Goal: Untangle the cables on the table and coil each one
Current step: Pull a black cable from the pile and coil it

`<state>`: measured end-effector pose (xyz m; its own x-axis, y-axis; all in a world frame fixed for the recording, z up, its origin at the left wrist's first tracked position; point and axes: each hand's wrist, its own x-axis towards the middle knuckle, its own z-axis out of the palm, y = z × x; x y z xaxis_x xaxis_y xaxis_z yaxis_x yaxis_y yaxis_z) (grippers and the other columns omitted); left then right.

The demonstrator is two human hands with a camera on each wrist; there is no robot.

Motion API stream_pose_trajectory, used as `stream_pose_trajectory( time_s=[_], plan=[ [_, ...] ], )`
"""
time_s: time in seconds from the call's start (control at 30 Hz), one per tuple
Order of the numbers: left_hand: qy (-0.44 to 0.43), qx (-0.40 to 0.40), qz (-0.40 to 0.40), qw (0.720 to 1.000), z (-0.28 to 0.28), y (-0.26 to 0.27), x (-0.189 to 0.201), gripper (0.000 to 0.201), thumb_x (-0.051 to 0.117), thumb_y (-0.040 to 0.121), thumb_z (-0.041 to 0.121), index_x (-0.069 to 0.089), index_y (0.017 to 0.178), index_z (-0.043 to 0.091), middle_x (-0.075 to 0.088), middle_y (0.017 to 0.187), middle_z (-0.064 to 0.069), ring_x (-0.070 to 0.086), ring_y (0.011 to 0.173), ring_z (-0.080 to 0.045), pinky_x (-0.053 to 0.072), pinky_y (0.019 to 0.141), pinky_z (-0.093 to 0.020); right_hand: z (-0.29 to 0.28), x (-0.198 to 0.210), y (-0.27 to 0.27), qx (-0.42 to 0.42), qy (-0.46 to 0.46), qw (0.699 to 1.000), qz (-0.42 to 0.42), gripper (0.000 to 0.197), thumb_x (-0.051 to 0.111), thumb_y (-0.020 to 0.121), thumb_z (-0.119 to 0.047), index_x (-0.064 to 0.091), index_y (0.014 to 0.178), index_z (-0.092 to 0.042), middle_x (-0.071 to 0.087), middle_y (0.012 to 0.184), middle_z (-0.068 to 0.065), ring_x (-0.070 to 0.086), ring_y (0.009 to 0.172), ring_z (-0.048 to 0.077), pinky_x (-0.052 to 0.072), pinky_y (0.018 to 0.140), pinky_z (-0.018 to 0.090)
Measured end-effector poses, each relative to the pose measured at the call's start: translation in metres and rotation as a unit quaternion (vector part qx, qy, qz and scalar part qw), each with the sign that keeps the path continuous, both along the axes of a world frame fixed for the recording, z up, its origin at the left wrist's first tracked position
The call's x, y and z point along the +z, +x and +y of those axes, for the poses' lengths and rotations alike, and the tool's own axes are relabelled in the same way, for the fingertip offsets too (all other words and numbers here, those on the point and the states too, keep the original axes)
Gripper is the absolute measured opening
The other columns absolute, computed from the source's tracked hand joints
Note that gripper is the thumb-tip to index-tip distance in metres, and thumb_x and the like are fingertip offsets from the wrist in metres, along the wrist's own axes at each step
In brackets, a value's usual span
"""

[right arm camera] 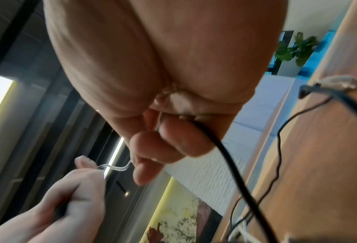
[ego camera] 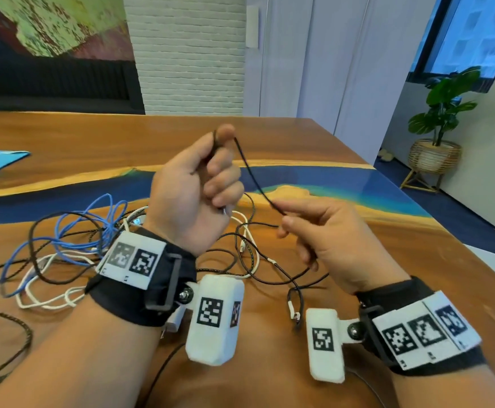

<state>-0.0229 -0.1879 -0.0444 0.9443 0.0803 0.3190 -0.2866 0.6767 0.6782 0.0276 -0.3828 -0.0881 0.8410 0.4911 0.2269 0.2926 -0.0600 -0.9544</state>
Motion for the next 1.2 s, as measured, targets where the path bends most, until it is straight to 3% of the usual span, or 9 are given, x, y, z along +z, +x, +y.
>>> stream_pose_trajectory(
  time_s=[0.1, 0.23, 0.4, 0.5, 0.63, 0.77, 0.9, 1.07, 1.2],
  plan=[
    [-0.008, 0.088, -0.018, 0.996, -0.001, 0.006, -0.004, 0.028, 0.035, 0.109, 0.019, 0.062, 0.109, 0.01, 0.061, 0.078, 0.002, 0.06, 0.067, -0.011, 0.055, 0.069, -0.024, 0.013, -0.006, -0.011, 0.09, -0.033, 0.995, 0.013, 0.026, 0.058, 0.102, -0.01, 0.073, 0.12, -0.022, 0.072, 0.079, 0.008, 0.045, 0.044, 0.017, 0.043, 0.043, 0.027],
    [0.197, 0.195, -0.006, 0.961, -0.008, 0.012, -0.015, 0.028, 0.038, 0.11, 0.011, 0.065, 0.103, 0.01, 0.074, 0.088, -0.006, 0.072, 0.099, -0.023, 0.054, 0.101, -0.035, 0.018, -0.006, -0.022, 0.168, -0.039, 0.985, 0.025, 0.024, 0.056, 0.103, -0.017, 0.075, 0.115, -0.023, 0.06, 0.062, 0.009, 0.041, 0.044, 0.018, 0.043, 0.045, 0.028],
    [0.496, 0.147, 0.059, 0.854, -0.009, 0.007, -0.02, 0.031, 0.044, 0.108, 0.012, 0.072, 0.101, 0.003, 0.057, 0.063, -0.008, 0.053, 0.053, -0.018, 0.048, 0.052, -0.026, 0.007, 0.007, -0.008, 0.035, 0.124, 0.991, 0.039, 0.026, 0.056, 0.099, -0.027, 0.073, 0.081, -0.021, 0.035, 0.051, -0.005, 0.025, 0.044, 0.014, 0.023, 0.043, 0.025],
    [0.461, 0.035, 0.09, 0.882, -0.008, 0.002, -0.02, 0.045, 0.039, 0.11, 0.024, 0.072, 0.097, -0.003, 0.026, 0.057, -0.005, 0.022, 0.049, -0.019, 0.033, 0.052, -0.029, -0.008, 0.012, 0.004, -0.041, 0.181, 0.98, 0.068, 0.023, 0.056, 0.1, -0.029, 0.069, 0.089, -0.014, 0.032, 0.052, -0.006, 0.022, 0.043, 0.012, 0.021, 0.04, 0.024],
    [0.3, -0.04, 0.07, 0.95, -0.014, -0.003, -0.015, 0.043, 0.034, 0.11, 0.024, 0.067, 0.09, 0.006, 0.015, 0.059, 0.002, 0.011, 0.046, -0.014, 0.027, 0.048, -0.027, -0.009, 0.005, 0.01, -0.077, 0.155, 0.98, 0.1, 0.022, 0.054, 0.105, -0.025, 0.071, 0.102, -0.013, 0.033, 0.056, -0.004, 0.021, 0.046, 0.012, 0.018, 0.04, 0.025],
    [0.105, -0.015, 0.04, 0.994, -0.013, 0.003, -0.011, 0.035, 0.034, 0.11, 0.021, 0.064, 0.116, 0.005, 0.026, 0.059, 0.007, 0.024, 0.044, -0.007, 0.039, 0.051, -0.022, 0.001, 0.001, 0.004, 0.013, 0.069, 0.99, 0.119, 0.03, 0.045, 0.108, -0.015, 0.07, 0.122, -0.021, 0.047, 0.065, 0.001, 0.023, 0.042, 0.009, 0.018, 0.038, 0.021],
    [0.051, 0.11, 0.028, 0.992, -0.005, 0.012, -0.011, 0.03, 0.035, 0.11, 0.014, 0.06, 0.124, 0.004, 0.059, 0.069, 0.002, 0.072, 0.081, -0.019, 0.059, 0.09, -0.032, 0.012, -0.005, -0.01, 0.127, 0.005, 0.984, 0.128, 0.035, 0.043, 0.108, -0.008, 0.065, 0.131, -0.02, 0.062, 0.077, 0.009, 0.025, 0.037, 0.008, 0.026, 0.035, 0.018],
    [0.258, 0.198, 0.063, 0.944, -0.005, 0.016, -0.021, 0.021, 0.05, 0.105, 0.006, 0.066, 0.117, 0.012, 0.079, 0.101, -0.005, 0.073, 0.105, -0.018, 0.051, 0.106, -0.036, 0.011, 0.001, -0.019, 0.175, -0.022, 0.982, 0.072, 0.022, 0.06, 0.098, -0.021, 0.078, 0.108, -0.015, 0.053, 0.056, 0.006, 0.028, 0.038, 0.01, 0.024, 0.037, 0.017],
    [0.454, 0.092, 0.104, 0.88, -0.011, 0.01, -0.028, 0.023, 0.05, 0.106, 0.009, 0.072, 0.109, 0.004, 0.071, 0.074, -0.002, 0.068, 0.072, -0.017, 0.053, 0.071, -0.023, 0.0, 0.012, -0.008, 0.072, 0.093, 0.991, 0.062, 0.025, 0.066, 0.083, -0.03, 0.078, 0.092, -0.01, 0.037, 0.054, 0.008, 0.025, 0.041, 0.01, 0.019, 0.039, 0.02]
  ],
)
